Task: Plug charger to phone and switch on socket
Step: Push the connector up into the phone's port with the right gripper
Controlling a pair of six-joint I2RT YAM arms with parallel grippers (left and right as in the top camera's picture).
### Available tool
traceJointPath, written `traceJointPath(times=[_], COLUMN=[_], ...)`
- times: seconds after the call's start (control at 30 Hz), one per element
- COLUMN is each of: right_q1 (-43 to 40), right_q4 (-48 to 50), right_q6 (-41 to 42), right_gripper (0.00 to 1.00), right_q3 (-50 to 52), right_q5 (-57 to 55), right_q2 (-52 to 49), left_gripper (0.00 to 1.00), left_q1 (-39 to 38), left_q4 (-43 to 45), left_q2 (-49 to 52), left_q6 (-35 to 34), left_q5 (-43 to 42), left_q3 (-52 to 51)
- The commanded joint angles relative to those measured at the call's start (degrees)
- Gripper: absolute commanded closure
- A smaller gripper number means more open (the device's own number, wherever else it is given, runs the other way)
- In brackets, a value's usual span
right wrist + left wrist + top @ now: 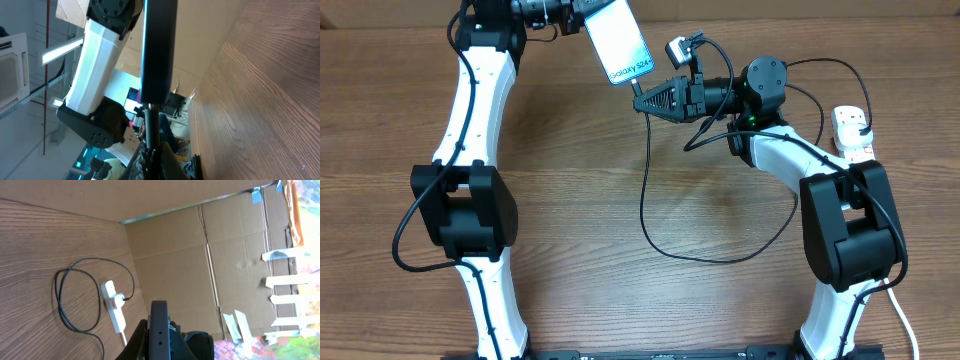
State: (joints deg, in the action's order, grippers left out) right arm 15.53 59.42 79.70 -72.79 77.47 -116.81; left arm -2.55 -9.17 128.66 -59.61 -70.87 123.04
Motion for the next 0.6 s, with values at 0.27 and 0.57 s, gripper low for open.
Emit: traceJointPath(times=[0.27, 0.57], right_q1=[0.2, 0.2], right_q4=[0.5, 0.5], right_q6=[-0.5, -0.5], right_gripper=[0.96, 0.96], right_q3=[-0.3, -0.3], right_q5=[-1.0, -0.9], right_q2=[0.0, 0.0], left_gripper=[0.96, 0.96], left_q1=[-0.3, -0.8], left_q4=[0.4, 0.2], left_q2=[0.1, 0.1], left_q6=[1.4, 3.9], left_q5=[-0.8, -2.5], left_q3=[1.2, 1.2])
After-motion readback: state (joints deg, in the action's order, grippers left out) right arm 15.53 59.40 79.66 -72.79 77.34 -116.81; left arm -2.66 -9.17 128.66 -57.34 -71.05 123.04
